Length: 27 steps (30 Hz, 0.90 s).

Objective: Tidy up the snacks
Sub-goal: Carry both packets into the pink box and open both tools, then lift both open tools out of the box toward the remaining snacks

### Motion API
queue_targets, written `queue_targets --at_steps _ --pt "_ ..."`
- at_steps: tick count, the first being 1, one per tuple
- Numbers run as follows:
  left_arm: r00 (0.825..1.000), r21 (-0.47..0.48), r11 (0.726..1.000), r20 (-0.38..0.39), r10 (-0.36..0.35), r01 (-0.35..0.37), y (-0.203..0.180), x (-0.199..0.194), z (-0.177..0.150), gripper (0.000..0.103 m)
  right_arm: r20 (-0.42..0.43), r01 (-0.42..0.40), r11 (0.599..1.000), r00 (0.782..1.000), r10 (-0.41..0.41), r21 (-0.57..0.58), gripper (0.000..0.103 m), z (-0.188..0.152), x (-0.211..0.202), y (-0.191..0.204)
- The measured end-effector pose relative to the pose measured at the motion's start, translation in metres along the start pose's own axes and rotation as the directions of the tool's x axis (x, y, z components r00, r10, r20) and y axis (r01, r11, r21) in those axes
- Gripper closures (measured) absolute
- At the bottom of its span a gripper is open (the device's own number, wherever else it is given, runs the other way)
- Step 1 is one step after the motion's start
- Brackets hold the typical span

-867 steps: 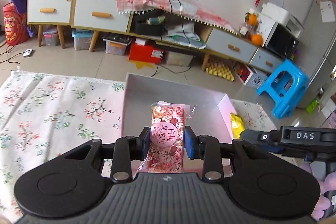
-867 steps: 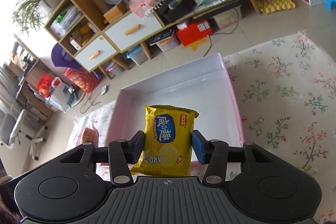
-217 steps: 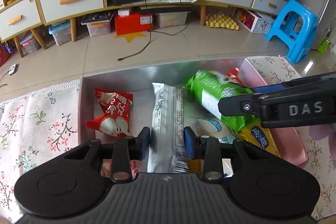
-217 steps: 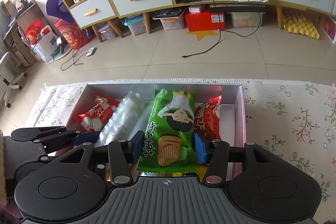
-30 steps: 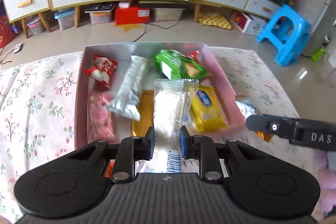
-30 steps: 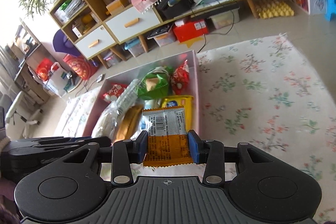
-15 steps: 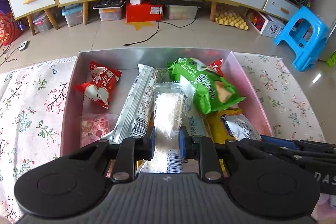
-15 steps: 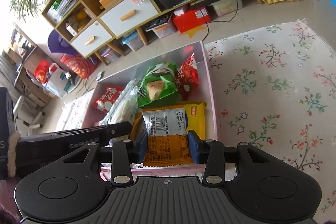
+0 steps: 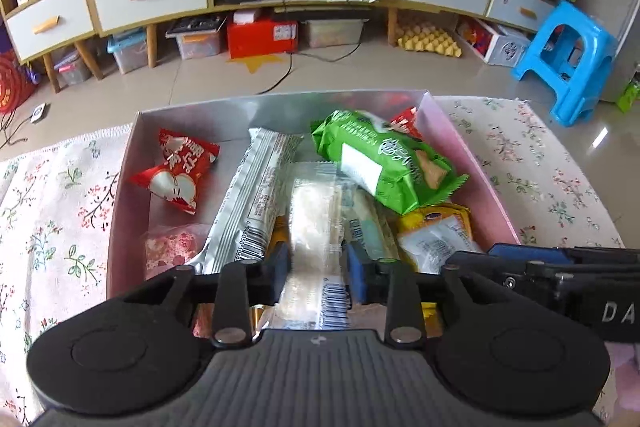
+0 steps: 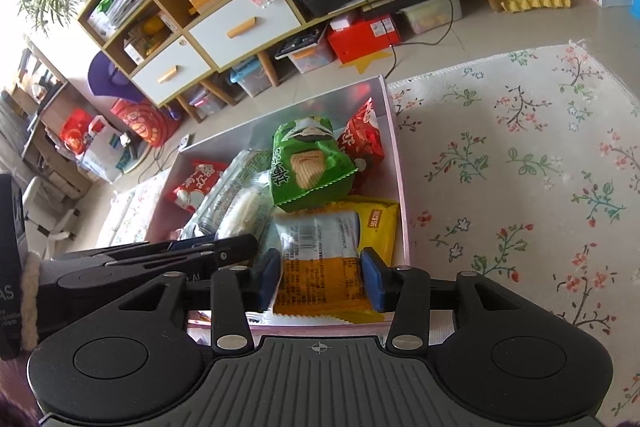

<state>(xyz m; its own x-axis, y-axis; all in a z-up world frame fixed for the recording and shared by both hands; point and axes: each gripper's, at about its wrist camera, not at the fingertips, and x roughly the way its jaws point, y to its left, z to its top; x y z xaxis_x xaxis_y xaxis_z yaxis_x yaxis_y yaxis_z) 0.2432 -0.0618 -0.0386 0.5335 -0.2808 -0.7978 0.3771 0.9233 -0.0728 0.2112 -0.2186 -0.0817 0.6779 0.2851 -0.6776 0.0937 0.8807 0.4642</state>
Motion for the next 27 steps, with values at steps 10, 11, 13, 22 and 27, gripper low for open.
queue_targets --at_steps 10,11,13,22,27 --pt "0.999 0.019 1.000 0.038 -0.006 0.005 -0.001 -0.032 -0.014 0.030 0.017 0.023 0.999 1.000 -0.023 -0.022 0.035 0.001 -0.020 0.005" --pt "0.999 0.017 1.000 0.038 -0.004 0.004 -0.001 -0.036 -0.016 0.027 0.015 0.027 0.999 1.000 -0.027 -0.022 0.033 0.001 -0.022 0.005" --pt "0.999 0.009 1.000 0.041 -0.001 0.001 0.000 -0.042 -0.022 0.021 0.007 0.034 0.999 0.999 -0.033 -0.026 0.029 -0.001 -0.028 0.008" --pt "0.999 -0.039 0.999 0.035 0.025 -0.023 0.006 -0.072 -0.054 0.005 -0.008 0.067 0.989 0.998 -0.069 -0.129 0.018 -0.024 -0.053 0.036" --pt "0.999 -0.036 0.998 0.031 0.043 -0.042 0.006 -0.089 -0.073 0.001 -0.019 0.086 0.983 0.996 -0.090 -0.164 0.017 -0.041 -0.064 0.045"
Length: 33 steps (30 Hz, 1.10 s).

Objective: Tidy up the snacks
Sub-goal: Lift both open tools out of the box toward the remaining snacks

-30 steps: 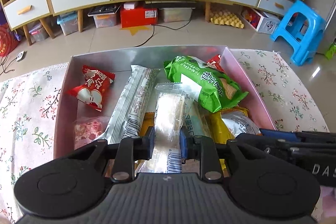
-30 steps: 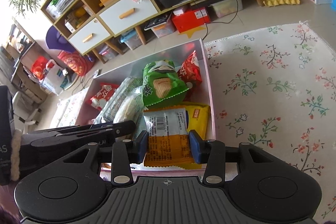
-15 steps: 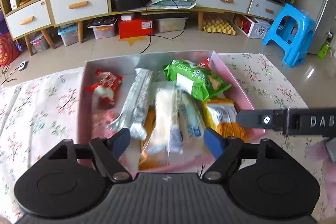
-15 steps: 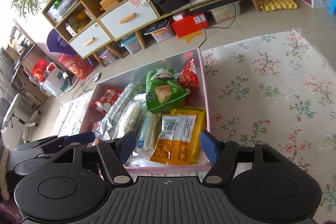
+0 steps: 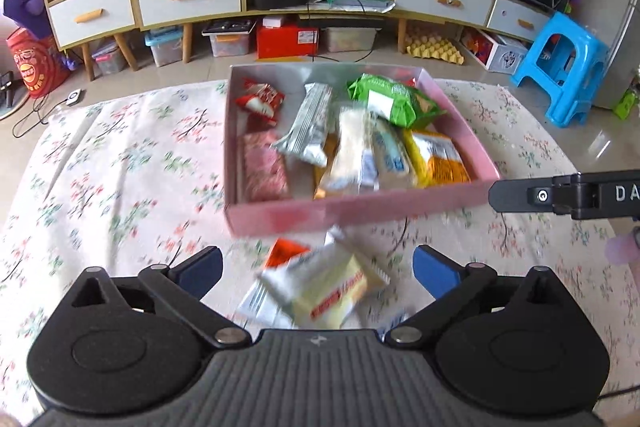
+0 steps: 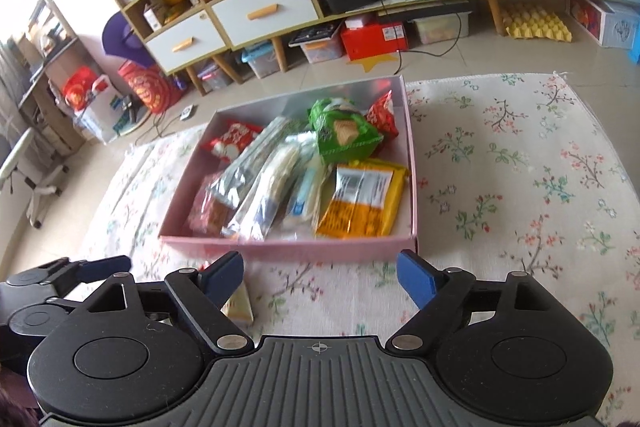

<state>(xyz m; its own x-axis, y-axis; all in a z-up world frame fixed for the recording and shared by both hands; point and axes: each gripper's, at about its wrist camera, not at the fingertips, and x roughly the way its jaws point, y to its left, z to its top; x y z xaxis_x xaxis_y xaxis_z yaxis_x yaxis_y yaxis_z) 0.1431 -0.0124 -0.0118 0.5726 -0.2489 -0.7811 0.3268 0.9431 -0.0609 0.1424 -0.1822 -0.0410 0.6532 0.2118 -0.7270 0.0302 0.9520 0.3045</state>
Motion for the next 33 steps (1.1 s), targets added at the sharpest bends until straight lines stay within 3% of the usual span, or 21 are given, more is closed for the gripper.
queue_targets --at_steps 9,18,26,33 --pt "0.999 0.004 1.000 0.044 -0.025 0.025 -0.002 -0.013 -0.037 0.001 -0.004 0.004 0.997 1.000 -0.005 -0.079 0.011 -0.040 -0.010 0.003" --pt "0.996 0.108 0.993 0.066 -0.063 0.056 -0.018 -0.005 -0.066 0.001 -0.010 0.040 0.976 0.999 -0.043 -0.213 0.011 -0.078 -0.014 -0.006" --pt "0.992 0.276 0.959 0.088 -0.092 0.065 -0.042 -0.001 -0.096 0.001 -0.037 0.003 0.943 0.999 -0.017 -0.333 0.011 -0.113 -0.014 -0.020" --pt "0.994 0.175 0.982 0.073 -0.079 0.065 -0.045 0.009 -0.097 0.002 -0.045 -0.029 0.889 0.999 0.009 -0.458 0.011 -0.137 -0.010 -0.018"
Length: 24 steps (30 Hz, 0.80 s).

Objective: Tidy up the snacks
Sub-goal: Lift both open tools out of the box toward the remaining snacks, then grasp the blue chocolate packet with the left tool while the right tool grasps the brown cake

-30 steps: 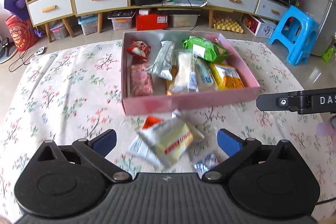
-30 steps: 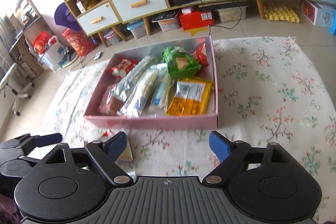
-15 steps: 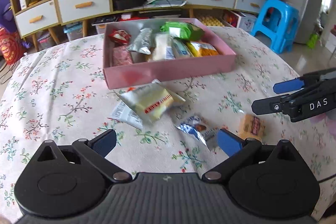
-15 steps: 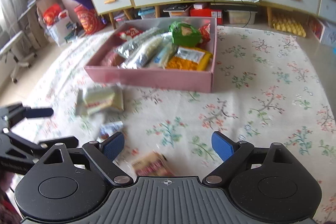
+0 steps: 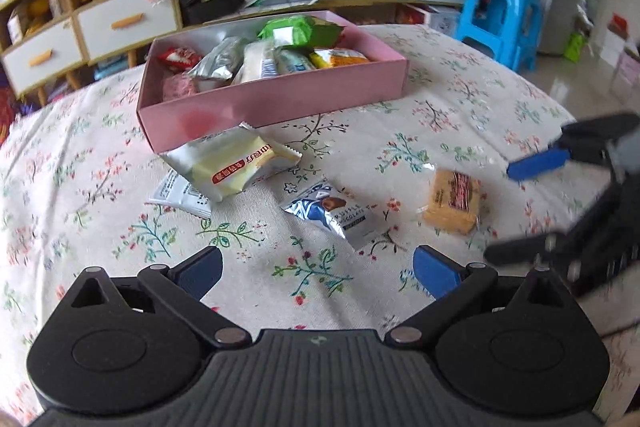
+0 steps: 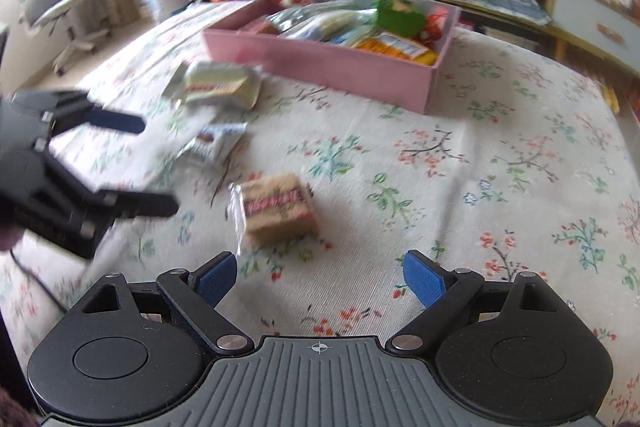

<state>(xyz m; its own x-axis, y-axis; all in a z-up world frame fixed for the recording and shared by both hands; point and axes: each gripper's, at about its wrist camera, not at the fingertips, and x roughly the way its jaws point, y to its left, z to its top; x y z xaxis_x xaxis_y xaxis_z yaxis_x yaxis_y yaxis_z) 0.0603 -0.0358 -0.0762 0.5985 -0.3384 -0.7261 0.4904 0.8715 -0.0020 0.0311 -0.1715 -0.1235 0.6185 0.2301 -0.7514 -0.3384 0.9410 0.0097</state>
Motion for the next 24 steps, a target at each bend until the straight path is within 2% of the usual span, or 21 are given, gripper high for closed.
queue_targets --at_steps 7,13,15,18,24 --pt "0.999 -0.102 0.994 -0.006 0.038 -0.038 -0.004 0.006 0.008 0.006 0.055 0.012 0.999 0.998 -0.011 -0.032 0.011 0.003 0.005 0.007" --pt "0.998 -0.201 0.977 -0.017 0.062 -0.064 -0.007 0.008 0.013 0.016 0.101 0.092 0.996 0.991 -0.090 -0.014 0.011 0.011 0.008 0.002" --pt "0.998 -0.234 0.970 -0.031 0.059 -0.065 -0.010 0.010 0.015 0.024 0.109 0.107 0.994 0.988 -0.108 0.015 0.011 0.013 0.007 -0.005" --pt "0.997 -0.255 0.964 -0.038 0.074 -0.081 -0.015 0.013 0.016 0.029 0.107 0.073 0.996 0.991 -0.077 0.049 0.011 0.015 0.005 -0.014" --pt "0.994 -0.289 0.951 -0.044 0.104 -0.112 -0.016 0.016 0.022 0.052 0.099 0.037 0.999 0.994 -0.039 0.020 0.011 0.014 0.006 -0.009"
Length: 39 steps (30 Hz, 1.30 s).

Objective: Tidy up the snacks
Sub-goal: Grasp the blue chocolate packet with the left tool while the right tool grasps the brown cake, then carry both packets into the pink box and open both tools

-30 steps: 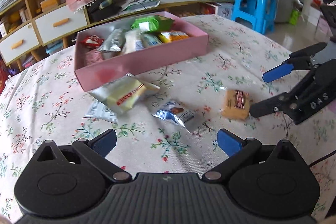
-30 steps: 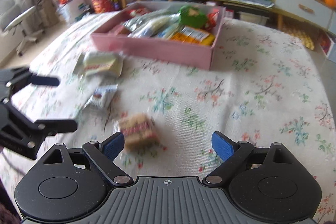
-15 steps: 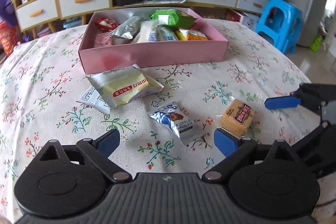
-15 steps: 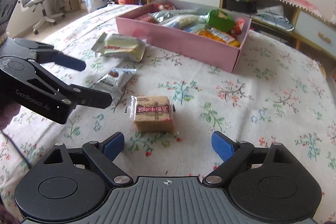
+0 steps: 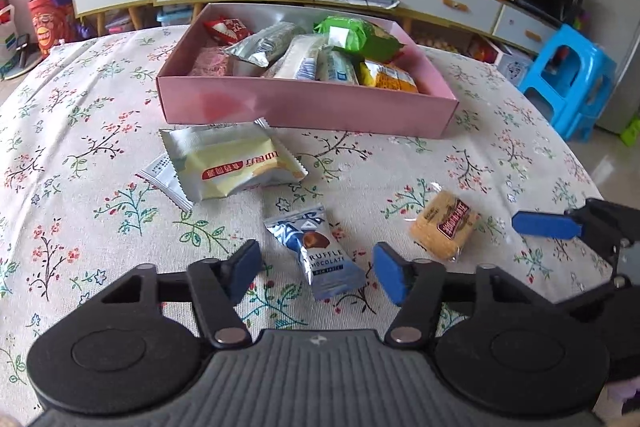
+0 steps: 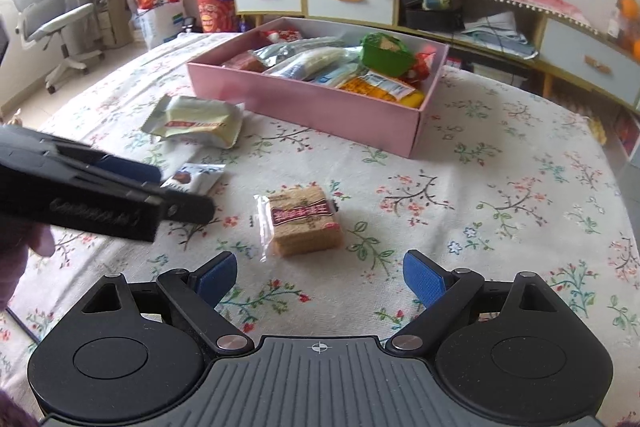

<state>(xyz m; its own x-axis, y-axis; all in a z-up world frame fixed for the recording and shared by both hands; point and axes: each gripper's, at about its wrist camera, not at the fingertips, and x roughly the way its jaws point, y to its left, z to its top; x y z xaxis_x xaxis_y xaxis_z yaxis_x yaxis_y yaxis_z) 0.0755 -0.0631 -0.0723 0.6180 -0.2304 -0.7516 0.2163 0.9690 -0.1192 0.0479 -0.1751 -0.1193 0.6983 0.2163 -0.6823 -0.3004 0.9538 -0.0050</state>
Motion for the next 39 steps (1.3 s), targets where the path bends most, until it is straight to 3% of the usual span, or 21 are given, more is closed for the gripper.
queue_targets --at_steps 6,9,13,17,28,39 --pt "1.000 0.026 1.000 -0.018 -0.012 0.013 -0.001 0.002 0.000 0.074 -0.010 0.000 1.000 1.000 0.000 -0.008 0.013 0.002 0.005 0.004" --pt "0.999 0.040 0.999 -0.024 -0.021 0.022 0.001 0.001 0.001 0.077 -0.006 0.003 1.000 1.000 -0.003 -0.004 0.014 0.005 0.006 0.005" --pt "0.998 0.048 0.997 -0.034 -0.052 0.053 0.006 -0.001 0.001 0.080 0.002 0.003 1.000 1.000 -0.003 0.001 0.014 0.010 0.009 0.007" --pt "0.996 0.062 0.995 -0.040 -0.074 0.076 0.010 -0.004 0.002 0.082 -0.002 -0.005 1.000 1.000 0.005 -0.002 0.024 0.015 0.013 0.010" --pt "0.991 0.072 0.989 -0.053 -0.125 0.129 0.018 -0.009 0.005 0.085 -0.019 -0.006 1.000 1.000 0.007 0.025 0.061 0.029 0.018 0.014" --pt "0.984 0.047 0.983 -0.015 -0.175 0.175 0.030 -0.023 0.022 0.085 -0.016 -0.027 0.993 0.999 0.029 0.111 0.062 0.053 0.013 0.015"
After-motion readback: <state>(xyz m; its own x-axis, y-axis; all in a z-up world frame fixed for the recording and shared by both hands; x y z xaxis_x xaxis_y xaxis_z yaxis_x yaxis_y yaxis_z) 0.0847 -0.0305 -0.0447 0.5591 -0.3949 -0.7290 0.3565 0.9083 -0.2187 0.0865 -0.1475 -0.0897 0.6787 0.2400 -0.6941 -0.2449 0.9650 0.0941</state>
